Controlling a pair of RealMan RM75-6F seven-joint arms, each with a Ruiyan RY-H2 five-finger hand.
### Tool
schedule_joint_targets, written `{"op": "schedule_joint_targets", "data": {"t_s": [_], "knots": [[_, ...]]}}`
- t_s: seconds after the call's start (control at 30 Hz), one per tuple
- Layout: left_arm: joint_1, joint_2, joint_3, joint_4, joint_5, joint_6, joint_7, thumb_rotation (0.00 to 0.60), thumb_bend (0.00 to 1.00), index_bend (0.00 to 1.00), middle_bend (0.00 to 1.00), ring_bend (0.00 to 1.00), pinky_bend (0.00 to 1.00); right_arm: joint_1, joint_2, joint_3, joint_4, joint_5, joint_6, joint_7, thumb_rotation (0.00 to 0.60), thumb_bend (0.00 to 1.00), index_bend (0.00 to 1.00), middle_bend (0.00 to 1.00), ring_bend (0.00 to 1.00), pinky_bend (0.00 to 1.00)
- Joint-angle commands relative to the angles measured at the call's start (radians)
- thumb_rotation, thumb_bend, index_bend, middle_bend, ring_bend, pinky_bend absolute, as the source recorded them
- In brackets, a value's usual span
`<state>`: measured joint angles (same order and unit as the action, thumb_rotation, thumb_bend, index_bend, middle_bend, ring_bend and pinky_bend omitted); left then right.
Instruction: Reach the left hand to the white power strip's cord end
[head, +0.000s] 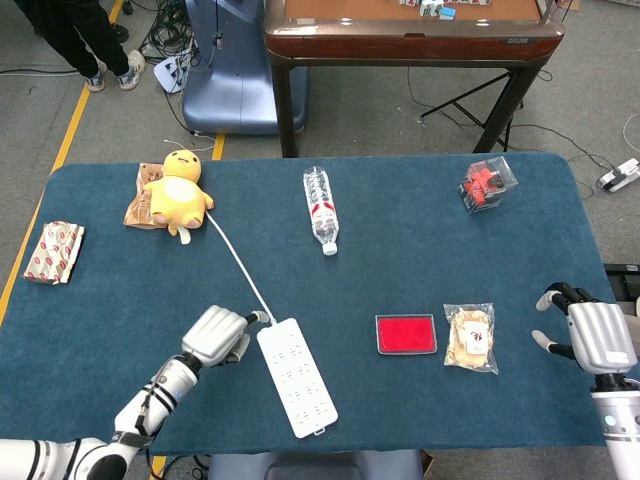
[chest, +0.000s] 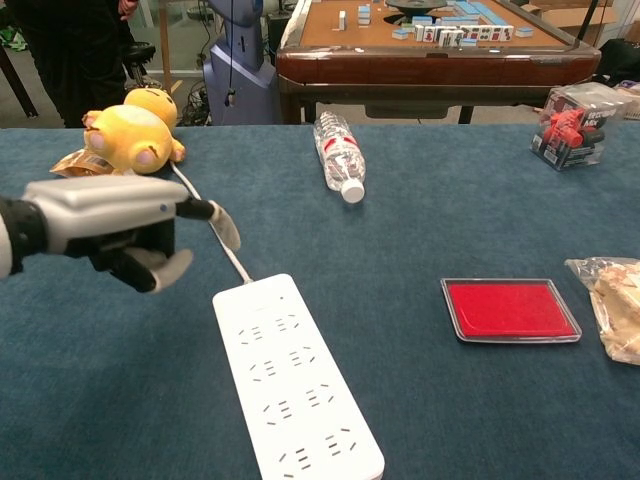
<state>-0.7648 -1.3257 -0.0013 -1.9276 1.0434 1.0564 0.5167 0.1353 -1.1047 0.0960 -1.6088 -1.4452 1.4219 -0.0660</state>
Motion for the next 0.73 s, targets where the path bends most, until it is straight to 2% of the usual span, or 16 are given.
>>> {"op": "schedule_joint_targets", "data": {"t_s": [0.03, 0.13, 0.33, 0.53, 0.73], "knots": [[0.062, 0.068, -0.007, -0.036, 0.058, 0.088, -0.051, 0.6, 0.64, 0.27, 1.0, 0.99, 1.0, -0.001, 0.001, 0.0, -0.003, -0.002, 0.003, -0.002, 0.6, 0.1, 0.48, 0.37, 0.38, 0.6], [0.111, 0.112, -0.004, -0.055, 0.094, 0.156, -0.077, 0.6, 0.64, 0.26, 0.96, 0.93, 1.0, -0.002, 0.001, -0.001, -0.008, -0.007, 0.008, -0.003, 0.6, 0.1, 0.48, 0.37, 0.38, 0.6], [0.223, 0.159, 0.015, -0.06, 0.15, 0.315, -0.076, 0.6, 0.64, 0.24, 0.75, 0.75, 0.99, -0.006, 0.003, -0.001, -0.015, -0.012, 0.018, -0.003, 0.6, 0.1, 0.48, 0.37, 0.38, 0.6], [0.342, 0.165, 0.052, -0.041, 0.18, 0.451, -0.037, 0.6, 0.64, 0.25, 0.58, 0.56, 0.83, -0.013, 0.01, 0.001, -0.024, -0.021, 0.037, 0.002, 0.6, 0.1, 0.48, 0.37, 0.38, 0.6], [0.446, 0.168, 0.077, 0.001, 0.201, 0.558, 0.005, 0.6, 0.64, 0.25, 0.53, 0.51, 0.75, -0.02, 0.009, -0.003, -0.024, -0.028, 0.047, 0.016, 0.6, 0.1, 0.48, 0.37, 0.38, 0.6]]}}
